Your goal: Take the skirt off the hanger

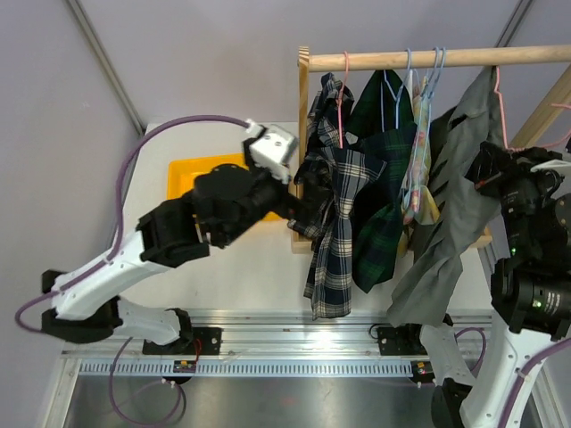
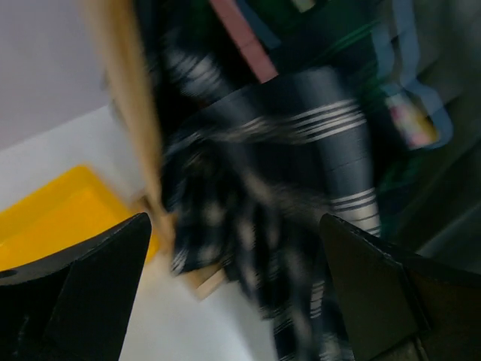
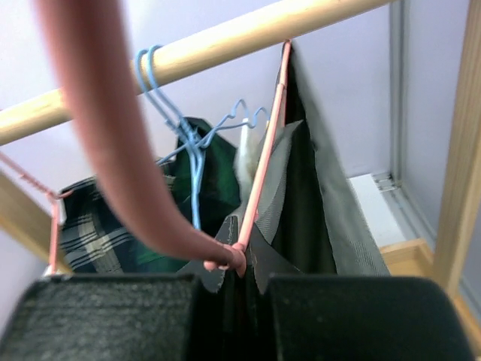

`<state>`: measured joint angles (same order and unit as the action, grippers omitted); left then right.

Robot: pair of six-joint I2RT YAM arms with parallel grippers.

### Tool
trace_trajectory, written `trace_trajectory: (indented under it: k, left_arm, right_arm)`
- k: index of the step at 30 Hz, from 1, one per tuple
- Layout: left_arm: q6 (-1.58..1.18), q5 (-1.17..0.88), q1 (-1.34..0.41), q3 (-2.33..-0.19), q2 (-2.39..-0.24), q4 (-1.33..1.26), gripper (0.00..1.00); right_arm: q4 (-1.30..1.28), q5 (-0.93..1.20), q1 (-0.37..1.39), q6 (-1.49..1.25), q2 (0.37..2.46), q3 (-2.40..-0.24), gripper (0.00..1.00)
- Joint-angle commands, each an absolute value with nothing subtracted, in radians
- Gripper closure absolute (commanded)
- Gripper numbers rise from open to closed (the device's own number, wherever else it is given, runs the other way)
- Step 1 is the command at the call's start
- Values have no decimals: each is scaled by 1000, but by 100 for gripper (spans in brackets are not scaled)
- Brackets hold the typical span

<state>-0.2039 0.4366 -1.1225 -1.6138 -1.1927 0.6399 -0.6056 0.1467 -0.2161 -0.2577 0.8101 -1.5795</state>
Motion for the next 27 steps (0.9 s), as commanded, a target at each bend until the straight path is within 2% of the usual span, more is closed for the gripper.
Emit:
trace_trajectory:
  k: [1,5,13,27]
  left_arm:
    - [-129,591,-1326,-1864,-1374,627,1]
    - [-155,493,-1471,-1940,-1526,504,1]
    - [-238,385,-1568,-1902,-1692,327,1]
    - [-376,190,-1638,-1672,-1703,28,1]
  right_arm:
    - [-546,238,-212,-363,758,-1540,100]
    - [-636,180,-212,-362,730,-1575,100]
    - [-684,152,-192,-367,698,-1611,100]
    - [-703,95,-143,-348,664,-1618,100]
